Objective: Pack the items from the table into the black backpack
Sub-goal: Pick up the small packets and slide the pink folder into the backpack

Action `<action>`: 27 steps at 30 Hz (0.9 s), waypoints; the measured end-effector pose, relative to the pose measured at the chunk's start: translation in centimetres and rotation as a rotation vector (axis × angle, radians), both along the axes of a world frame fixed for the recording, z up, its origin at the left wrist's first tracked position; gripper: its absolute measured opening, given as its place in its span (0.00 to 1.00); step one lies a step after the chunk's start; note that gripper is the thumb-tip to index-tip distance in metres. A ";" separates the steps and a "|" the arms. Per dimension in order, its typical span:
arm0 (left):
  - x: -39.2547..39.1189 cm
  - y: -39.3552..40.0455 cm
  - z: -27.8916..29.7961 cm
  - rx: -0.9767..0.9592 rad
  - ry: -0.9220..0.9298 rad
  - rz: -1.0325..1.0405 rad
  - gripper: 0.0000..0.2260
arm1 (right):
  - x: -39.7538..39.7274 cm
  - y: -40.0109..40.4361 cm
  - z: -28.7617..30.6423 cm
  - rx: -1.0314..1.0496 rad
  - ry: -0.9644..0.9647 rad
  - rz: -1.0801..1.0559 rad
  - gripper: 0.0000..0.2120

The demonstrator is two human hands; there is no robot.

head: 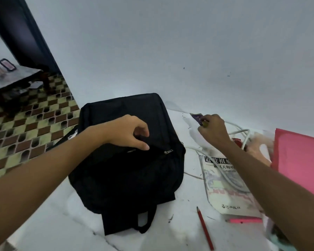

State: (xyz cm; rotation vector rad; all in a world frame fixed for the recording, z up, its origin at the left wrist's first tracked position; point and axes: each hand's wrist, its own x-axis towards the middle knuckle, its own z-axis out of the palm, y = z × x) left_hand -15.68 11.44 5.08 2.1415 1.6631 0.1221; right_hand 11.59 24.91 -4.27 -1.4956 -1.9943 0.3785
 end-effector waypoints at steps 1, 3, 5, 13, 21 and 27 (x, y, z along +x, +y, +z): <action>-1.1 -0.9 -0.2 -0.007 0.046 0.020 0.22 | -1.0 -0.9 0.6 -0.006 0.064 0.028 0.15; -2.7 -2.3 -1.2 0.057 0.177 0.053 0.30 | -3.2 -2.9 1.9 -0.019 0.238 0.110 0.16; -3.2 -3.0 -2.1 0.142 0.223 0.082 0.28 | -5.4 -5.7 3.5 0.049 0.359 0.234 0.17; -4.0 -2.9 1.6 0.443 -0.145 0.245 0.08 | -10.6 -16.6 3.0 0.544 -0.019 0.814 0.16; -3.6 -2.3 5.1 0.492 -0.166 0.267 0.07 | -18.3 -15.7 3.8 0.285 -0.312 0.435 0.18; -3.7 -2.2 5.4 0.467 -0.157 0.267 0.06 | -20.8 -12.4 4.9 -0.062 -0.671 0.489 0.15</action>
